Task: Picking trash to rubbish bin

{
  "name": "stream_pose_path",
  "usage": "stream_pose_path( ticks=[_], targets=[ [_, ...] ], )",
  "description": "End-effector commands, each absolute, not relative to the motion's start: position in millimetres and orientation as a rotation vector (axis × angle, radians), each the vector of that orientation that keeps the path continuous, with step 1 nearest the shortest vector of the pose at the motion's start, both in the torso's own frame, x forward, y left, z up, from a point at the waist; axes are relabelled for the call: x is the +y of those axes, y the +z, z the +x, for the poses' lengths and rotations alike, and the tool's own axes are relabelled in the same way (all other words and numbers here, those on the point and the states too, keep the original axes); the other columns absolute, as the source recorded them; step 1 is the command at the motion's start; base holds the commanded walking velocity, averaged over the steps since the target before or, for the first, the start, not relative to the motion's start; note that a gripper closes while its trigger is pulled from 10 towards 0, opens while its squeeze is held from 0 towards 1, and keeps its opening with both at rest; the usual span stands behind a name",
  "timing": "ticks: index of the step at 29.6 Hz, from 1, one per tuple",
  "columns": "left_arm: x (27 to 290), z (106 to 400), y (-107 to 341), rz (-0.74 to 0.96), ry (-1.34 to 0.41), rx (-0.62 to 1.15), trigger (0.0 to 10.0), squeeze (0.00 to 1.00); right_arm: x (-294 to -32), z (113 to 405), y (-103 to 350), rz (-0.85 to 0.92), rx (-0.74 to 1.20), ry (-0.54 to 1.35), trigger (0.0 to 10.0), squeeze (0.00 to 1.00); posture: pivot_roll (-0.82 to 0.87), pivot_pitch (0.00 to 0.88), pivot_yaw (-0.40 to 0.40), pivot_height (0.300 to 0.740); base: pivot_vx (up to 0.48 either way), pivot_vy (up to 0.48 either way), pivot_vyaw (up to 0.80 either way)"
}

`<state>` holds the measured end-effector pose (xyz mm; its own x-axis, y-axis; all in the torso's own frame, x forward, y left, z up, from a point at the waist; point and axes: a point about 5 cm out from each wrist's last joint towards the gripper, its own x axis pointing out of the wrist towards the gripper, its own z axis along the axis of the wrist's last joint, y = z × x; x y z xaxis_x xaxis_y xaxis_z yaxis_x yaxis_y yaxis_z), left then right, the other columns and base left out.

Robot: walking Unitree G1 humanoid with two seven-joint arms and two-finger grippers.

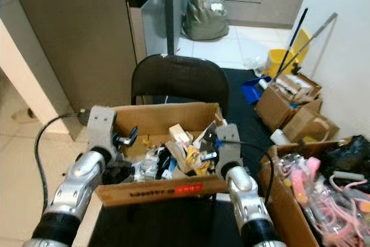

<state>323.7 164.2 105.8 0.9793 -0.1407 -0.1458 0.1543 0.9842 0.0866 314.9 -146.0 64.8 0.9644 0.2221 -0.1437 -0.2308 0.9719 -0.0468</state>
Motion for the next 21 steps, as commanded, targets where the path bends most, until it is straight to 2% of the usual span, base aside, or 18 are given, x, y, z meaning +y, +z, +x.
stream_pose_path(
  ticks=[1,14,17,18,21],
  targets=[
    [165.2,320.6,101.2,0.108,-0.152,0.16,10.0,0.0,-145.9,314.2,63.5,-0.051,0.138,0.224,10.0,0.0,-0.05,0.051,-0.018,0.74,0.36,0.0,0.0],
    [165.0,321.1,100.8,0.114,-0.155,0.16,10.0,0.0,-147.2,313.9,61.9,-0.055,0.144,0.221,10.0,0.0,-0.05,0.036,-0.02,0.74,0.354,0.0,0.0],
    [164.8,322.0,101.7,0.147,-0.151,0.143,10.0,0.0,-147.3,314.3,61.9,-0.057,0.145,0.224,10.0,0.0,-0.05,0.034,-0.021,0.74,0.096,0.0,0.0],
    [161.1,320.9,99.5,0.207,-0.204,0.148,10.0,0.0,-147.0,314.8,61.5,-0.061,0.149,0.232,10.0,0.0,-0.05,0.027,-0.023,0.74,0.0,0.0,0.0],
    [153.4,316.0,96.8,0.24,-0.34,0.159,10.0,0.0,-146.1,315.9,61.6,-0.068,0.153,0.246,10.0,0.0,-0.05,0.021,-0.026,0.74,0.0,0.0,0.0]
  ],
)
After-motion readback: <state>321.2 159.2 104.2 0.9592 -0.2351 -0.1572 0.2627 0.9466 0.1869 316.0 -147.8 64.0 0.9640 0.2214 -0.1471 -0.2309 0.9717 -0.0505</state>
